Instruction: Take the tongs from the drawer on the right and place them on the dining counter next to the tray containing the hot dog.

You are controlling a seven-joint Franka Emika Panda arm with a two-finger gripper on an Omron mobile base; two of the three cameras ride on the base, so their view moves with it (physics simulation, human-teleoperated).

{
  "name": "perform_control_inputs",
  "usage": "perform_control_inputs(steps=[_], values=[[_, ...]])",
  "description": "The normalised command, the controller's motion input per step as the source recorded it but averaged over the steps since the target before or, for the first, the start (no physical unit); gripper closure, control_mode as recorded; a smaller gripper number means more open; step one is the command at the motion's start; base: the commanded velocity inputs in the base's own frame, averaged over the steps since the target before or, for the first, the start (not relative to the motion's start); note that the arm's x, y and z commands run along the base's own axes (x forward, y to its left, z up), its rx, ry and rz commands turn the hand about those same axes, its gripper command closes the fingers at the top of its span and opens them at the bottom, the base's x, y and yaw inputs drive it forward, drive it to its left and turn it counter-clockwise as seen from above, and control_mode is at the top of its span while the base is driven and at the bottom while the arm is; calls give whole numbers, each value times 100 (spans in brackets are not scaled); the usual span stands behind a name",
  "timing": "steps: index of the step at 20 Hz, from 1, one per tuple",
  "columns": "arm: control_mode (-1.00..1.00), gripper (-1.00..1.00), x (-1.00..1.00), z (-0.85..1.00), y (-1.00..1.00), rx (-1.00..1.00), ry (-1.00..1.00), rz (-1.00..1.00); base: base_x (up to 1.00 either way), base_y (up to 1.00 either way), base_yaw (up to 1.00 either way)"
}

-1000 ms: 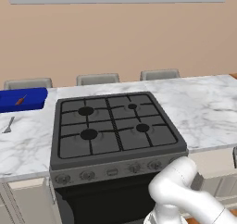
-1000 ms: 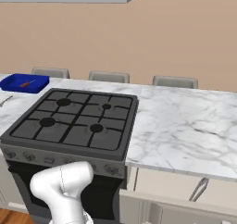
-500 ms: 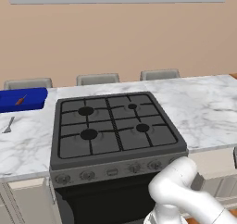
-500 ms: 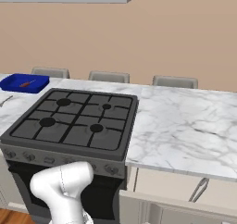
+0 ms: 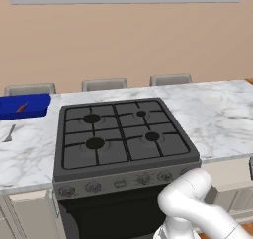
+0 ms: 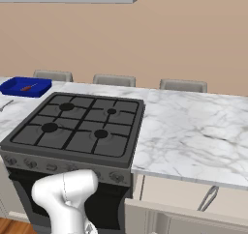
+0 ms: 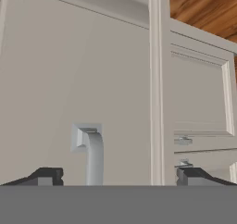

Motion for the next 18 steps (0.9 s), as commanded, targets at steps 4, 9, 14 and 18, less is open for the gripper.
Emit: perform_control_inputs(steps=[4, 9, 14, 18], values=[[-100, -100, -64, 9, 0, 0, 0, 0, 0, 0, 0], [-100, -100, -46, 23, 0, 0, 0, 0, 0, 0, 0], [-100, -100, -14, 28, 0, 0, 0, 0, 0, 0, 0], [-100, -100, -10, 29, 0, 0, 0, 0, 0, 0, 0]])
